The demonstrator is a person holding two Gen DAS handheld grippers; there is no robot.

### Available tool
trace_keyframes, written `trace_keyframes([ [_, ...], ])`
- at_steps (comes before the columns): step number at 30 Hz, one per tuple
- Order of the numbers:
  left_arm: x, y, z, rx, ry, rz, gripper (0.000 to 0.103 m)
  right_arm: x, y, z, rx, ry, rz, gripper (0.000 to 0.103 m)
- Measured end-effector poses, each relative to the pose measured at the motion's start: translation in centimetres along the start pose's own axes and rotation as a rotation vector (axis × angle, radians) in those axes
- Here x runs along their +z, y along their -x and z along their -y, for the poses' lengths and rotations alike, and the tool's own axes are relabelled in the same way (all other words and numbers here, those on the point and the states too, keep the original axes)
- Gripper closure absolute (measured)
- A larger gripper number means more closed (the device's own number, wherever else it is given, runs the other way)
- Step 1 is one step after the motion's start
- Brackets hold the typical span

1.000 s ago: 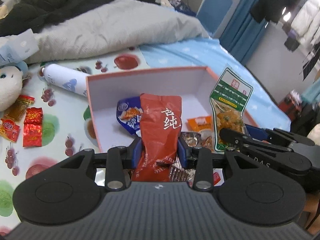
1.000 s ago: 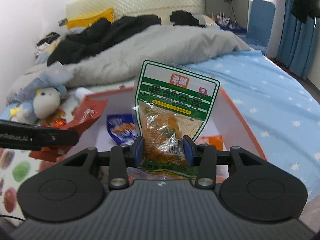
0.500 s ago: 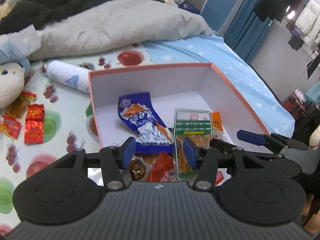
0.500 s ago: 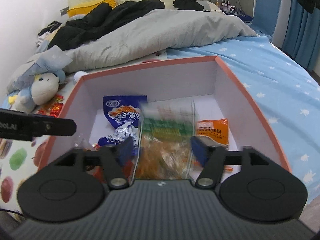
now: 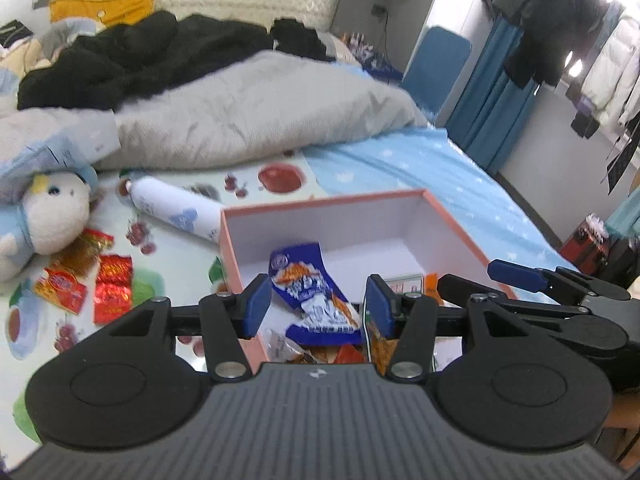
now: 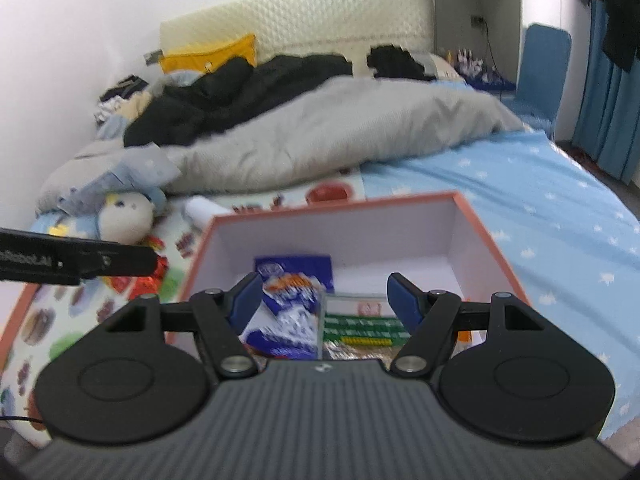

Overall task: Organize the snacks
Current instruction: 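Lift both open tools out of the box and move toward the remaining snacks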

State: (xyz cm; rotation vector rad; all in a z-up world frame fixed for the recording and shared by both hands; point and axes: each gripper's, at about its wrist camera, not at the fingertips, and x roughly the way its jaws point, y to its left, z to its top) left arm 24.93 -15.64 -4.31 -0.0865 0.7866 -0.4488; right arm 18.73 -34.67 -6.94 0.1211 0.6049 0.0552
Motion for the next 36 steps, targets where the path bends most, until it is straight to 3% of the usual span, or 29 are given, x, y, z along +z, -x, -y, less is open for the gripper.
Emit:
trace_keyframes([
  [10,0.5,5.4,-2.1,0.009,-0.008,0.095,0.045,1.8,2.7,-4.4,0.048,0.048,0.062,0.032],
  [17,-0.6,8.7,-4.7,0.015,0.041,0.127,0.045,1.6,3.9,-7.5,0.095,0.058,0.087,0.032],
  [28,-3.7,10.9,-8.8,0.047,0.103,0.126,0.045,-0.5,4.4,-11.3,0.154,0.086,0.057,0.032],
  [36,-6.9,11.8,-12.0,0.089,0.134,0.104,0.045,-3.0,4.7,-13.7,0.143,0.092,0.035,0.032],
])
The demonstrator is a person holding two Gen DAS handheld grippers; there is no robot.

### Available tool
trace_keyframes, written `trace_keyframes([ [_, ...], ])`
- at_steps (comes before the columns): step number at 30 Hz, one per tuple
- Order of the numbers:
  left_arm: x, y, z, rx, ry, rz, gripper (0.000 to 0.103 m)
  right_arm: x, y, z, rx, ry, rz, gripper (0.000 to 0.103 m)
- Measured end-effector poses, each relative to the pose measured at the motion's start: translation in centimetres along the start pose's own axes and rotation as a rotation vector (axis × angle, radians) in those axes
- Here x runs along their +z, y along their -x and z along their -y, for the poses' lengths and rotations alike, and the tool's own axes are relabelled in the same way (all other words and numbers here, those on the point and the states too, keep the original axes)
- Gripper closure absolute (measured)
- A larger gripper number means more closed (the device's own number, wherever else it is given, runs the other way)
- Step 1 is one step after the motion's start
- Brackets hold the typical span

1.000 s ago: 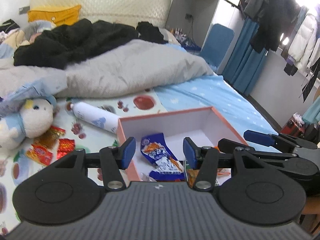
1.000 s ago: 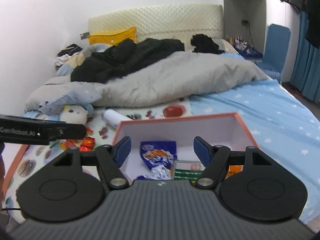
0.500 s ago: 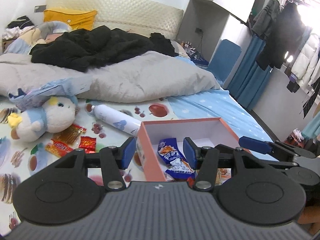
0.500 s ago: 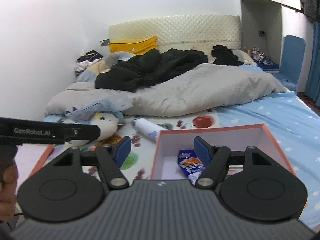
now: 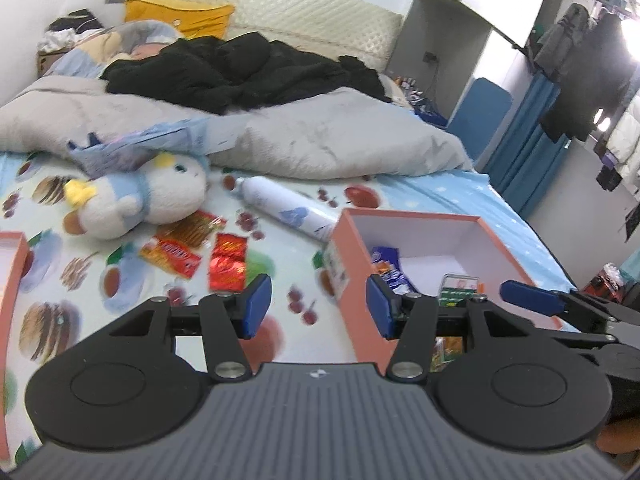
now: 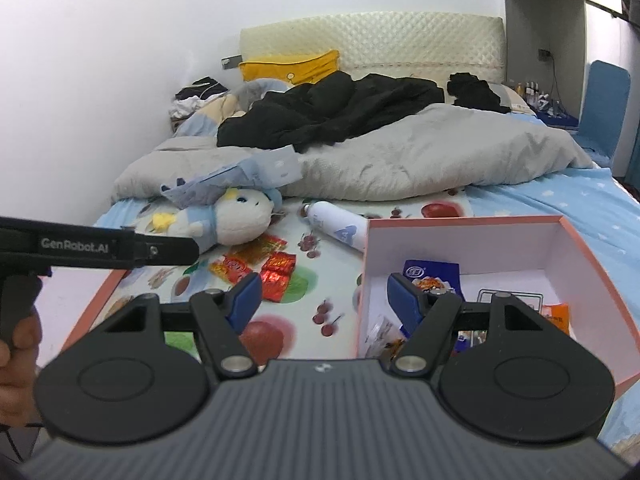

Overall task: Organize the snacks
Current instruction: 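Lift both open tools out of the box and move toward the remaining snacks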

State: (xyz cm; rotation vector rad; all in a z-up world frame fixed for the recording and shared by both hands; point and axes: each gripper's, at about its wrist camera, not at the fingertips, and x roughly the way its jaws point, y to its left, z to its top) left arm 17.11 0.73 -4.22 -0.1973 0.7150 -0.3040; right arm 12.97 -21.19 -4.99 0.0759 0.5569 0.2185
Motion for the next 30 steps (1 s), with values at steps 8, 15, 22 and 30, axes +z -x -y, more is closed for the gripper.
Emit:
trace_keyframes([
  [8,-2.5,0.6,-2.3,0.043,-0.006,0.002,0.045,-2.1,-0.2,-1.9,0.019,-0.026,-0.034,0.032],
  [15,-4.2,0.7,-3.9,0.044,0.023,-0.018,0.043,-3.8,-0.1,-3.2,0.018,-0.045,-0.052,0.032],
  [22,-5.9,0.6,-4.6,0.039,0.043,-0.037,0.041,-6.0,-0.2,-4.4,0.032,-0.046,-0.099,0.032],
  [30,-7.9,-0.3,-6.2,0.057,0.074,-0.088,0.04,-6.9,-0.9,-5.2,0.028,-0.028,-0.134,0.032],
])
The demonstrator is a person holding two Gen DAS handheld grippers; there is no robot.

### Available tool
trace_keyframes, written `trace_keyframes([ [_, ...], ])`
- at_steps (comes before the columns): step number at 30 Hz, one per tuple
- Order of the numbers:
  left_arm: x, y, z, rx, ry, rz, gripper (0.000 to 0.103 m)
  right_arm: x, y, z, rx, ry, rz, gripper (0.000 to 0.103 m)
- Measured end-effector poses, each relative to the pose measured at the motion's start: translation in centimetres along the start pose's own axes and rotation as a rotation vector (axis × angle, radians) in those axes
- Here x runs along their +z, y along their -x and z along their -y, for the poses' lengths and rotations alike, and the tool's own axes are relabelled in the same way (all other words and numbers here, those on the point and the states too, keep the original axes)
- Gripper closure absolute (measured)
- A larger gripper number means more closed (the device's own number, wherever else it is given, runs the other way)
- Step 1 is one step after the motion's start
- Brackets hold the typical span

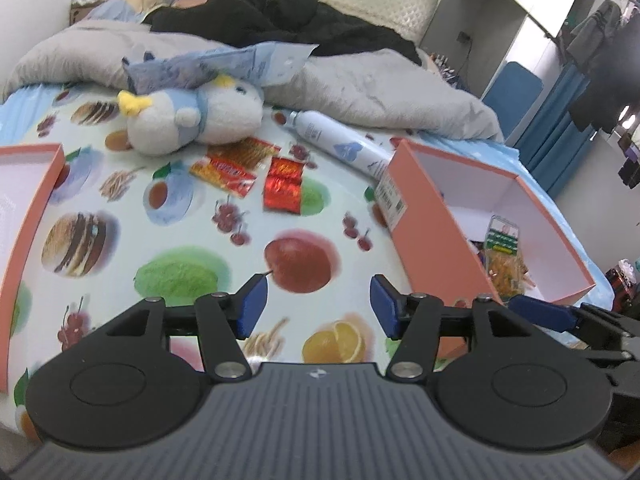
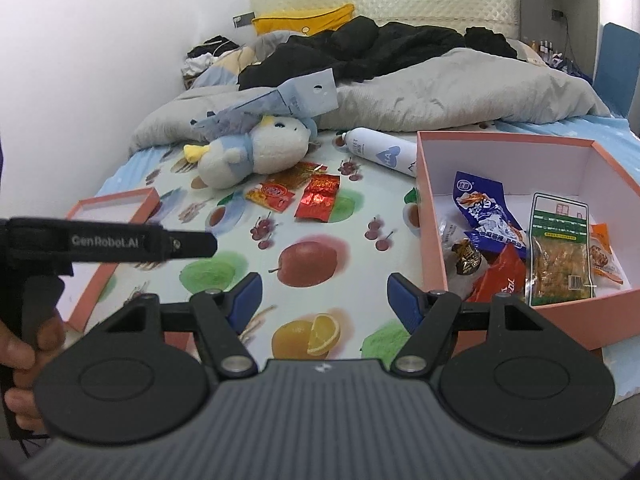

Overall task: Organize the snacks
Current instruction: 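Lift both open tools out of the box and move toward the remaining snacks, then grasp the brown stick-snack packet with left tool while right grasps the shiny red packet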

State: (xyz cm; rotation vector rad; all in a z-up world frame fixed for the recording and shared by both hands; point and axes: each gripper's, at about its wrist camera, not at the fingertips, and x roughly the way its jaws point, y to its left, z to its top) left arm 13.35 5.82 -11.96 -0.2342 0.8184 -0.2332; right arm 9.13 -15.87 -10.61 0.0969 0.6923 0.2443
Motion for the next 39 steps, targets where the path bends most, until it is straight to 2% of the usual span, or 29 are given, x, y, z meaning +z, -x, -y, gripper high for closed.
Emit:
trace_keyframes([
  [7,0.3,-2.5,-2.0,0.032,0.023,-0.022,0.038,0.0,-2.4,-0.1,0.007,0.0,-0.032,0.032],
  [19,3.2,-8.5,-5.6,0.074,0.002,-0.041,0.037,1.6,-8.8,-0.4,0.007,0.015,-0.079,0.032],
  [25,5.8,-13.4,-7.6,0.086,-0.051,-0.051,0.031,2.8,-13.2,-0.8,0.027,0.045,-0.095,0.032],
  [27,6.9,-15.3,-8.0,0.089,-0.084,-0.067,0.023,3.3,-14.8,-0.8,0.023,0.053,-0.091,0.032],
  [30,8.5,-17.9,-8.6,0.079,-0.132,-0.067,0.019,4.0,-17.3,-0.6,0.022,0.05,-0.069,0.032],
  [39,12.3,-24.6,-9.8,0.082,-0.259,-0.09,0.015,5.6,-24.6,-0.8,-0.013,0.046,-0.052,0.032],
])
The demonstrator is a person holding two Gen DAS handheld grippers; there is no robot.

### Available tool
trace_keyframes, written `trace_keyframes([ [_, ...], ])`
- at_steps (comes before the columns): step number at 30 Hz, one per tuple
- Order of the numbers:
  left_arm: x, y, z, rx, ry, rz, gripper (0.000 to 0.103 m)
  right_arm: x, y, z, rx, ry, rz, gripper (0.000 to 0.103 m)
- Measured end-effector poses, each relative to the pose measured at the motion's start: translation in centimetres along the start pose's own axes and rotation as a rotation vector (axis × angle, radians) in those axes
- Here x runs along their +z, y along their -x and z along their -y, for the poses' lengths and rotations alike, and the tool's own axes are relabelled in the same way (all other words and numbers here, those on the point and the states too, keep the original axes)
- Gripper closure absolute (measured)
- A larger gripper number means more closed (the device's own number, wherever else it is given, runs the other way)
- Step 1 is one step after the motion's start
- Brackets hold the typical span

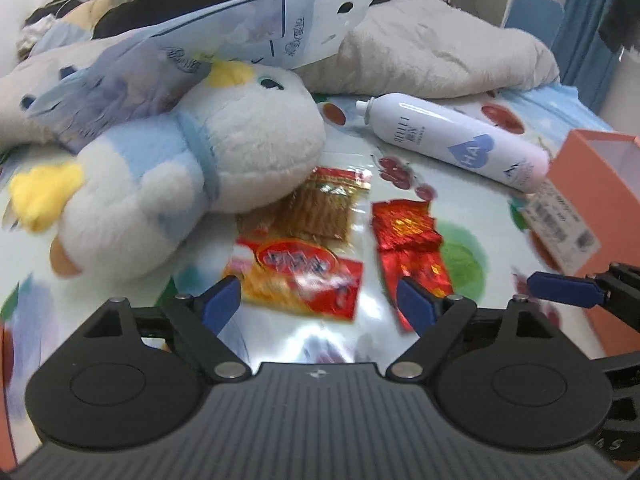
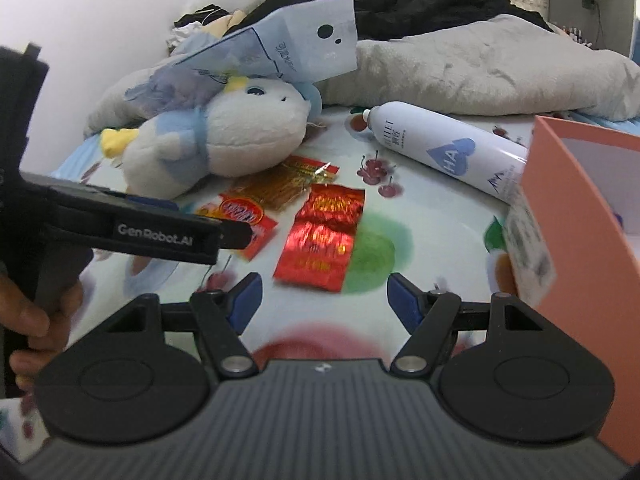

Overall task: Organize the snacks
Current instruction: 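Grasp the brown stick-snack packet with left tool while right grasps the shiny red packet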

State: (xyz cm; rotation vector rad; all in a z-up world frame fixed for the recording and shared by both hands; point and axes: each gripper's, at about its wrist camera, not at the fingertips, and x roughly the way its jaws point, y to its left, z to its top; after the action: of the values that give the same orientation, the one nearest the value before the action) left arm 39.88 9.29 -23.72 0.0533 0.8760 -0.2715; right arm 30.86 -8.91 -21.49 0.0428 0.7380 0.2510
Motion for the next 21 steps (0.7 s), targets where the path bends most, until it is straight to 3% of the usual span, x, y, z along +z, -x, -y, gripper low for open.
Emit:
trace_keyframes([
  [13,2.7,-5.3,-0.1,-0.007,-0.083,-0.005,0.015,1.4,-6.5,-1.2,-0.067,0.055,-0.002,0.031],
  [21,2.9,-6.7,0.1,-0.003,-0.079,0.013,0.015,2.0,-8.0,-2.0,-0.082,0.118,0.031,0.031],
])
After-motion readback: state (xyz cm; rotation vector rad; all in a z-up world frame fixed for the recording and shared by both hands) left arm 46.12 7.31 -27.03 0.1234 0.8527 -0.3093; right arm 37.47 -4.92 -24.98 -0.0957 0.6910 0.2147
